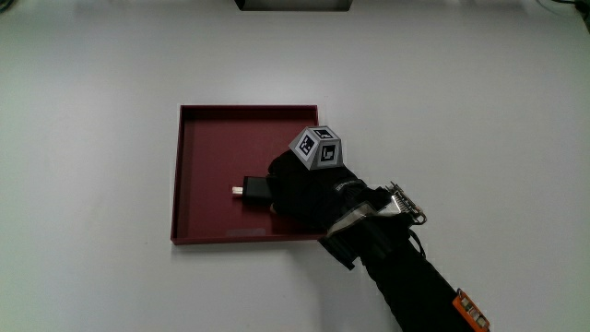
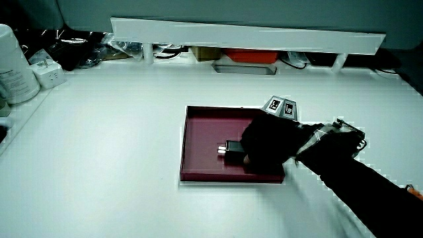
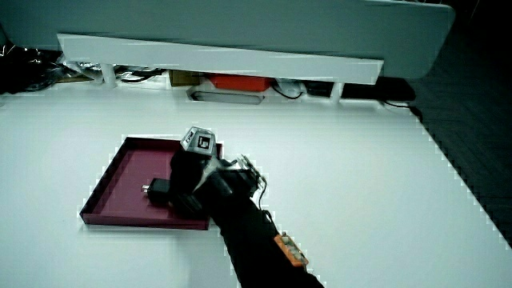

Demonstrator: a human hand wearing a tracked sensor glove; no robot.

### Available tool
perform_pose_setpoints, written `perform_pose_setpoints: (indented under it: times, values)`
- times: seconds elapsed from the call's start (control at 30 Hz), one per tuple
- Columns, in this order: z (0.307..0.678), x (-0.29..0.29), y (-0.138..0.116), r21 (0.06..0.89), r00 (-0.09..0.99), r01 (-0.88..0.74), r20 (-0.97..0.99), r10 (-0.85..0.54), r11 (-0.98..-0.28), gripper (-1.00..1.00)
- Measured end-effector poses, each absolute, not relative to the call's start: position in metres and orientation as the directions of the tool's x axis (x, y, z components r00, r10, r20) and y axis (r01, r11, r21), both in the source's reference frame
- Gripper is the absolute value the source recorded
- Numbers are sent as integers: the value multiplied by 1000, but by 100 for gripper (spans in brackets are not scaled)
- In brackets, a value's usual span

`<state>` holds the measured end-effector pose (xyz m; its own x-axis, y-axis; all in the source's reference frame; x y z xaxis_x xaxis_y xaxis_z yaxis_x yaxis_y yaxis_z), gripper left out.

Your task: Pick charger from plate

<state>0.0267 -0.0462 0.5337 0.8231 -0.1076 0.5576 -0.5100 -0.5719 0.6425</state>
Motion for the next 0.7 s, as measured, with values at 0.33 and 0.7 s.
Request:
perform_pose_setpoints:
  times: [0.33,0.7]
  values:
    - [530,27,-45,619,818,-520,560,-133,-588,100]
    - [497,42,-52,557,780,-558,605,-160,-615,100]
